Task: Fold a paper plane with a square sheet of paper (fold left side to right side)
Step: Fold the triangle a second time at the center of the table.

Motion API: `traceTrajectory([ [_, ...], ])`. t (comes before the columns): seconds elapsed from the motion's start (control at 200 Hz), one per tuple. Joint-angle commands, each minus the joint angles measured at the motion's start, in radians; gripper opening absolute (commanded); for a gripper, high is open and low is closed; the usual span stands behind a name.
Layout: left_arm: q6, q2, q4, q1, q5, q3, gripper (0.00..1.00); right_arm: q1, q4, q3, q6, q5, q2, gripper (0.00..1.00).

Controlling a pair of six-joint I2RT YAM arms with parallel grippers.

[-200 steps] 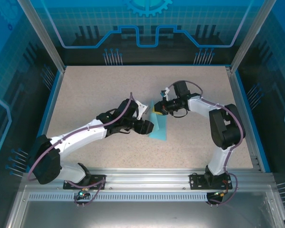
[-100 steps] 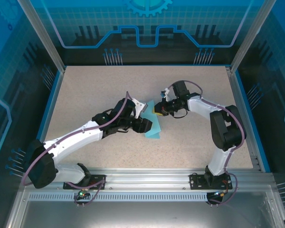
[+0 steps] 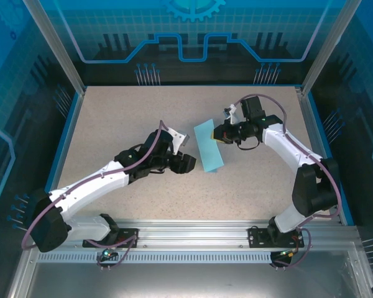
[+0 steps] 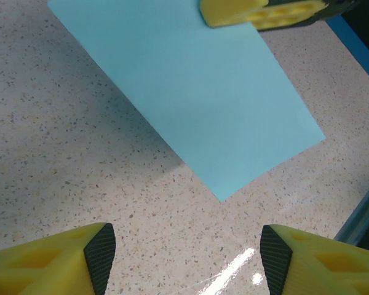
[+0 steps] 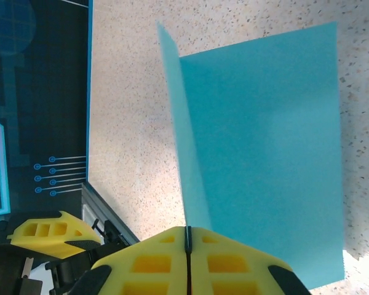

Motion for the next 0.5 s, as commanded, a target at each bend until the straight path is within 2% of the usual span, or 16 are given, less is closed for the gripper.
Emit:
traceTrajectory([
  [0.0, 0.02, -0.028, -0.02, -0.005, -0.025, -0.012, 0.68, 0.002, -0.048, 0.006, -0.005, 0.023, 0.026, 0.07],
  [0.245, 0.023, -0.029, -0.021, -0.006, -0.024, -0.022, 0.69, 0.06, 0.087, 0.014, 0.096, 0.042, 0.18, 0.07],
  [0.495, 0.054, 0.001, -0.032, -0.013, 0.001, -0.029, 0.69, 0.096, 0.074, 0.058, 0.1, 0.128, 0.287, 0.09],
])
